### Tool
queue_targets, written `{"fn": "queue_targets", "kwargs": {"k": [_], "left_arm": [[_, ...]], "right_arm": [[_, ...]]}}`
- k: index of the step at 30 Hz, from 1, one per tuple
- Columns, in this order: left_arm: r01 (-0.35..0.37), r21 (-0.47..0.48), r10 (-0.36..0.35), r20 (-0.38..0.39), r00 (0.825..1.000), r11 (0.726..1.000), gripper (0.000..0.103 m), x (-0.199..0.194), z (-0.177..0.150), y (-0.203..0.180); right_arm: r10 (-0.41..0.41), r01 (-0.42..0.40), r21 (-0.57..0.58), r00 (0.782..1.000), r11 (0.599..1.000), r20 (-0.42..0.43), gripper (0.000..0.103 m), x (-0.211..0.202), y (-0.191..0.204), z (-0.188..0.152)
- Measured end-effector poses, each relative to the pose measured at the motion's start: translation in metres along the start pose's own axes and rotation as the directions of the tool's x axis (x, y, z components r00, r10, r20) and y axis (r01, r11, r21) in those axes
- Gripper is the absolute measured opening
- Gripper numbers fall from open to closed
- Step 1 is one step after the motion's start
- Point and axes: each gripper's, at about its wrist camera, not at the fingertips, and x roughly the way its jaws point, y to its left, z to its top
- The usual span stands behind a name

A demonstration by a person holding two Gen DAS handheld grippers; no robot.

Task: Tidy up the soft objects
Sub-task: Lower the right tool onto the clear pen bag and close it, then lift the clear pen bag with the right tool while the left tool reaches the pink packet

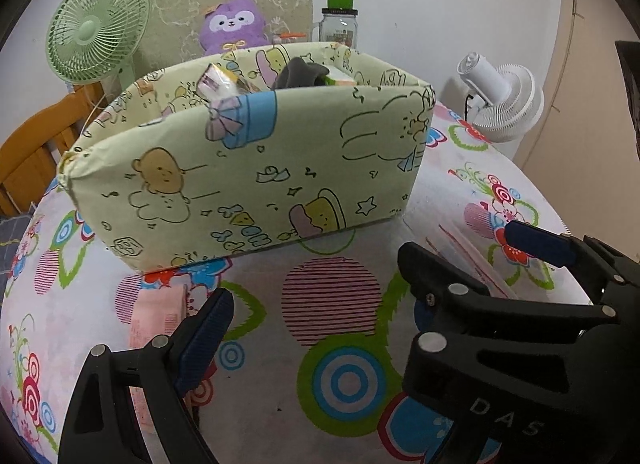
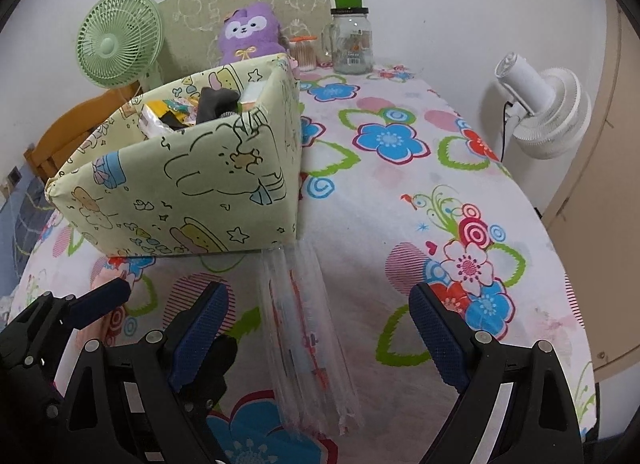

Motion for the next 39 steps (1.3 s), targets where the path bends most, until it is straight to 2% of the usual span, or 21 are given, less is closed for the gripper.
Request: {"fn": "queue_targets", "kwargs": {"k": [6, 10, 13, 15, 17, 20, 31, 39], "left_arm": [[-0.002, 0.007, 0.002, -0.026, 1.0, 1.0, 0.093, 0.007, -0.001, -0.001], [-0.002, 0.006, 0.002, -0.04, 0.999, 1.0, 0.093, 0.011, -0.002, -0.002], [-0.008, 0.006, 0.008, -0.041, 0.999, 1.0, 0.093, 0.012, -0.003, -0.002], [-0.008, -0.001, 0.008, -0.043, 0.999, 1.0, 0.093, 0.013, -0.003, 0.0], [-0.007, -0.007, 0.007, -0.042, 0.999, 1.0, 0.093, 0.012, -0.003, 0.002], [-0.01, -0.008, 0.009, -0.035, 0.999, 1.0, 0.093, 0.009, -0.004, 0.006], [-0.011, -0.034, 0.011, 0.005, 1.0, 0.999, 0.093, -0.012, -0.009, 0.024], [-0.035, -0.053, 0.038, 0.038, 0.999, 0.998, 0.093, -0.025, -0.011, 0.043]], "right_arm": [[0.011, -0.01, 0.013, 0.999, 1.0, -0.034, 0.074, 0.01, -0.002, -0.003], [0.009, -0.009, 0.004, 0.999, 1.0, -0.042, 0.069, 0.013, 0.0, -0.005], [-0.004, 0.004, -0.002, 0.999, 1.0, -0.039, 0.057, 0.012, 0.001, -0.006], [-0.002, 0.002, 0.001, 0.999, 1.0, -0.035, 0.042, 0.011, 0.002, -0.006], [0.012, -0.012, 0.006, 0.999, 1.0, -0.035, 0.035, 0.01, 0.002, -0.006], [0.016, -0.016, 0.007, 0.999, 1.0, -0.029, 0.029, 0.007, 0.006, -0.007], [0.016, -0.016, -0.023, 1.0, 1.0, 0.01, 0.028, -0.009, 0.027, -0.004], [0.032, -0.031, -0.05, 0.999, 0.998, 0.031, 0.028, -0.018, 0.048, -0.001]]}}
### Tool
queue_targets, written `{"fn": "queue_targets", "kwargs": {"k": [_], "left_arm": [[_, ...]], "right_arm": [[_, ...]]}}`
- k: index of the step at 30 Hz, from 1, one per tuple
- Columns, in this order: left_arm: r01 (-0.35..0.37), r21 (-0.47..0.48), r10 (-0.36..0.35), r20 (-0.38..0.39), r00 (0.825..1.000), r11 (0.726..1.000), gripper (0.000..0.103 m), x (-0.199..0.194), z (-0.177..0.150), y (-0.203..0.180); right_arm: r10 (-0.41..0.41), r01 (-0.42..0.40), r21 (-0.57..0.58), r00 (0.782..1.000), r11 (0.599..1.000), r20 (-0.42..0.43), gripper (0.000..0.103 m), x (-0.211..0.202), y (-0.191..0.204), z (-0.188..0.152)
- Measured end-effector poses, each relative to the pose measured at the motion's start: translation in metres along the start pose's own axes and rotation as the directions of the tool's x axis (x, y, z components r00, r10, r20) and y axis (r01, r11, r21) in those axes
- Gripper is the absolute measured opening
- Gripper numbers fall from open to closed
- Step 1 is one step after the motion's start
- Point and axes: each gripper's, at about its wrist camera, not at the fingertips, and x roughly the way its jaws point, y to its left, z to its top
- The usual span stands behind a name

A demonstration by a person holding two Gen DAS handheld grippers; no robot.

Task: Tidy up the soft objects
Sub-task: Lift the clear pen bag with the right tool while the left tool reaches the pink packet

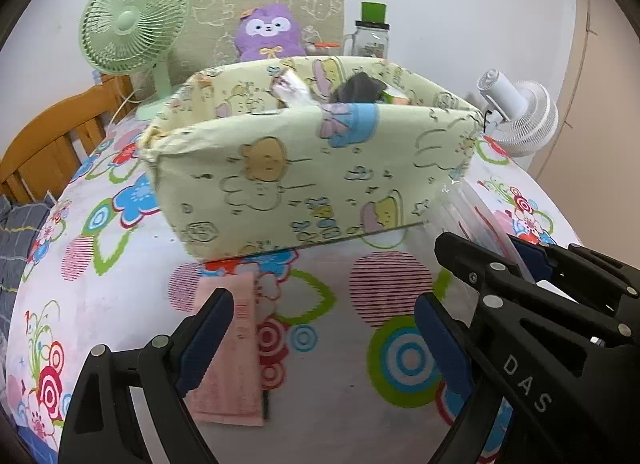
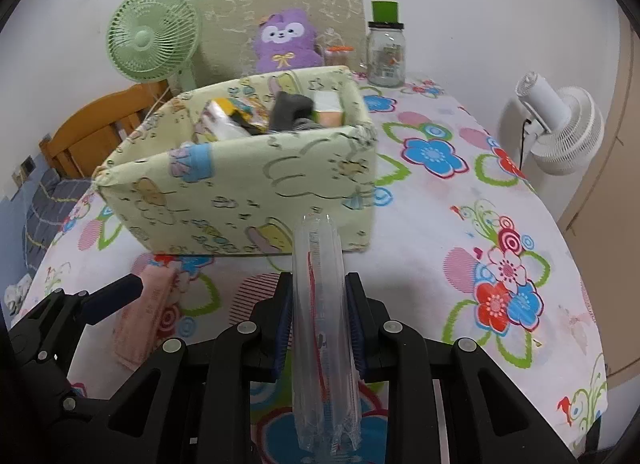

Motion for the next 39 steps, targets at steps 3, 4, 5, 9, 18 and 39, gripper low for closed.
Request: {"fn": "queue_targets", "kwargs": {"k": [3, 4, 5, 9, 18, 39], "left_arm": [[0.007, -0.019, -0.007, 0.001, 1.0, 1.0, 0.093, -0.002, -0.002, 0.008], [0.005, -0.023, -0.005, 0.004, 1.0, 1.0, 0.093, -0.002, -0.003, 0.01], [0.0, -0.026, 0.0, 0.008, 1.0, 1.0, 0.093, -0.003, -0.003, 0.012], [-0.014, -0.041, 0.015, 0.017, 1.0, 0.999, 0.093, -0.006, -0.004, 0.022], [-0.021, -0.082, 0.022, 0.006, 1.0, 0.996, 0.091, -0.001, -0.006, 0.044], [-0.056, -0.121, 0.052, -0.034, 0.998, 0.991, 0.067, 0.014, -0.01, 0.061]], "right_arm": [[0.0, 0.0, -0.019, 1.0, 1.0, 0.005, 0.028, -0.001, 0.009, 0.001], [-0.001, 0.001, -0.024, 1.0, 1.0, 0.006, 0.028, -0.001, 0.012, 0.002], [0.001, -0.001, -0.031, 1.0, 1.0, 0.005, 0.028, -0.001, 0.015, 0.002], [0.002, -0.002, -0.05, 1.0, 0.999, 0.007, 0.028, -0.001, 0.025, 0.004], [0.01, -0.01, -0.086, 1.0, 0.996, -0.005, 0.028, 0.006, 0.048, 0.005], [0.008, -0.013, -0.107, 0.999, 0.994, -0.04, 0.029, 0.021, 0.064, 0.006]]}}
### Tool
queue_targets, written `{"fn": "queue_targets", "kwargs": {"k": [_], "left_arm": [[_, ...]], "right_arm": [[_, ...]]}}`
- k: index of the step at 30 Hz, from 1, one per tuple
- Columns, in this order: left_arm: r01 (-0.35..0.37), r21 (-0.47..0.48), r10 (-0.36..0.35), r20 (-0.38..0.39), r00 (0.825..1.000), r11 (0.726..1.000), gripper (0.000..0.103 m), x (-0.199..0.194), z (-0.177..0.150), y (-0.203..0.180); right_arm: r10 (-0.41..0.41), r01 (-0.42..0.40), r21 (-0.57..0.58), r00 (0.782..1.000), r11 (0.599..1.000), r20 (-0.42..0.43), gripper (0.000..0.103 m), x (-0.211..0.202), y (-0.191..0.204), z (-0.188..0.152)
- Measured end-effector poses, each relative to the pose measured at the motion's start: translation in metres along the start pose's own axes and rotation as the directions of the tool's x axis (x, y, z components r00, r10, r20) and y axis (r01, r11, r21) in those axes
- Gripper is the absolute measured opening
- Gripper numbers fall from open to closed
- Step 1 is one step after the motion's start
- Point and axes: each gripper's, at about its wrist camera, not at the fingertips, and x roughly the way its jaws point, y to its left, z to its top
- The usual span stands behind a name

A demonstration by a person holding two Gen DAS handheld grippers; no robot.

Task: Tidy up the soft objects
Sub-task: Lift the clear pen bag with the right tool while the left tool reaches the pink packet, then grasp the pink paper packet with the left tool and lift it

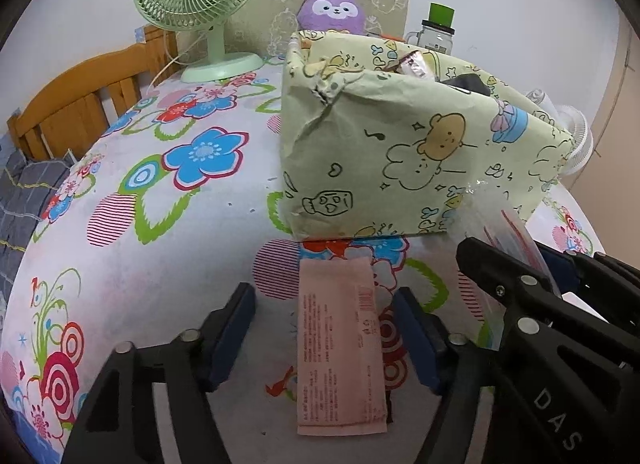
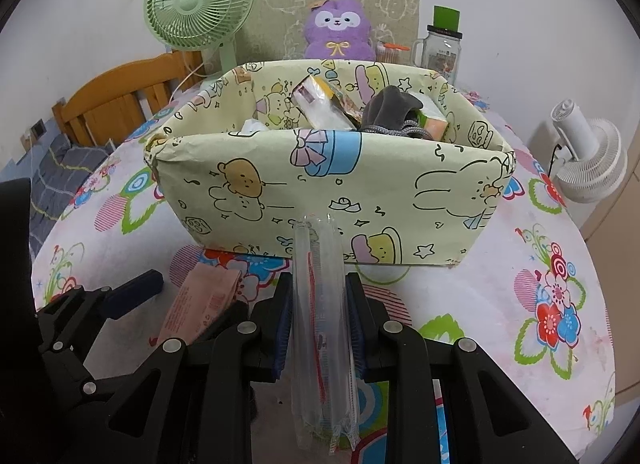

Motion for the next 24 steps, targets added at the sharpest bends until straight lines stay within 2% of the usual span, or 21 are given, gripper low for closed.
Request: {"fn": "queue_targets", "kwargs": {"k": [8, 15, 24], "left_arm": [[0.0, -0.017, 0.0, 0.007, 1.0, 1.0, 0.058, -0.002, 0.0, 0.004], [-0.018, 0.006, 0.018, -0.002, 1.0, 1.0, 0.041, -0.004, -0.003, -0.006], [-0.018, 0.016, 0.018, -0.007, 1.0, 1.0, 0.039, -0.008, -0.007, -0.013]], "right_arm": [[0.001, -0.001, -0.007, 1.0, 1.0, 0.002, 0.029, -0.001, 0.003, 0.0], [0.006, -0.006, -0.006, 1.0, 1.0, 0.002, 0.029, -0.004, 0.001, -0.003], [0.016, -0.016, 0.008, 1.0, 1.0, 0.003, 0.029, -0.007, -0.004, -0.007]]}}
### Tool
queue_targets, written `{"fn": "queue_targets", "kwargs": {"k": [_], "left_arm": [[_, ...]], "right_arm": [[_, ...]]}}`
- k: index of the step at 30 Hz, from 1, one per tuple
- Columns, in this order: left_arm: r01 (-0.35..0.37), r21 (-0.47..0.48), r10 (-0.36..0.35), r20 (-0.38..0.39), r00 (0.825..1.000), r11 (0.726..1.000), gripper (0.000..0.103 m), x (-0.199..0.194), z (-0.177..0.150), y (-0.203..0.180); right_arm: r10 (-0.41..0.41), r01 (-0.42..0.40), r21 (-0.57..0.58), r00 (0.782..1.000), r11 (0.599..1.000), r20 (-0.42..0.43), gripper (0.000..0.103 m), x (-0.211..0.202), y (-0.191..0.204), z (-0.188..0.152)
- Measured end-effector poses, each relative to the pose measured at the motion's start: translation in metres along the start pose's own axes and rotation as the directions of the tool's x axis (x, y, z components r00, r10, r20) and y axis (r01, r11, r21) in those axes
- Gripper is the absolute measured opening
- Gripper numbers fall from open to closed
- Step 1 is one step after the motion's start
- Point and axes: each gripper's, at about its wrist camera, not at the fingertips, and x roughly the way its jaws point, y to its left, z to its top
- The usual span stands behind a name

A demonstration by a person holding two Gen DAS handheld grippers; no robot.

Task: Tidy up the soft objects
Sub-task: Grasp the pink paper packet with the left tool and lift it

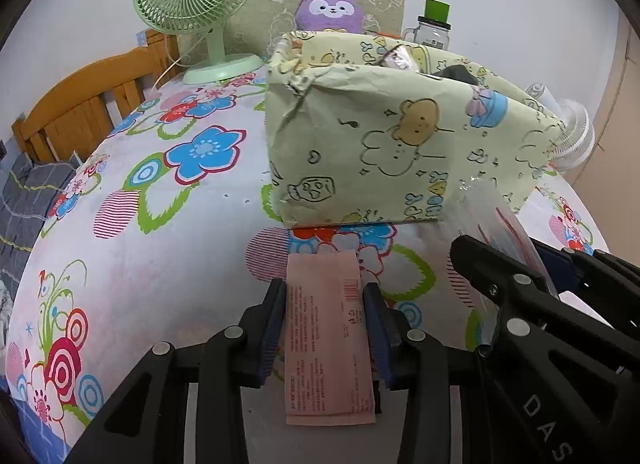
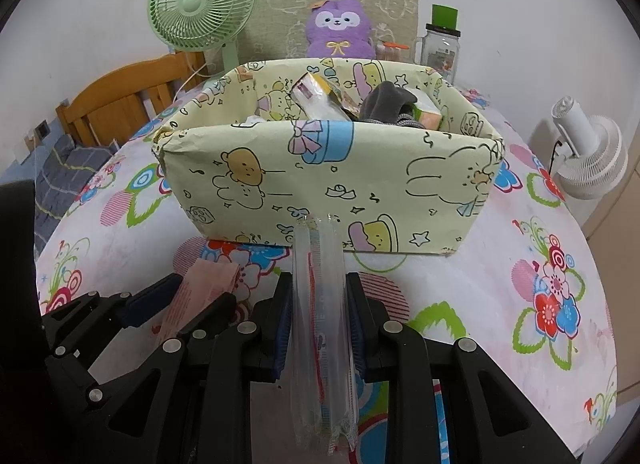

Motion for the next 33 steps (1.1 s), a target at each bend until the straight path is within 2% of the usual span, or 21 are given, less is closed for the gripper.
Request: {"fn": "queue_targets", "kwargs": {"k": [13, 33], "left_arm": [[0.01, 0.026, -0.011, 0.024, 1.0, 1.0, 0.039, -0.016, -0.002, -0.019], [0.004, 0.07, -0.012, 0.115, 0.993, 0.998, 0.039, -0.057, 0.002, -0.042]], "right_arm": [[0.007, -0.008, 0.029, 1.0, 1.0, 0.028, 0.029, -0.014, -0.013, -0.006], [0.009, -0.016, 0.059, 0.994, 0.998, 0.112, 0.029, -0.057, -0.029, -0.008]]}}
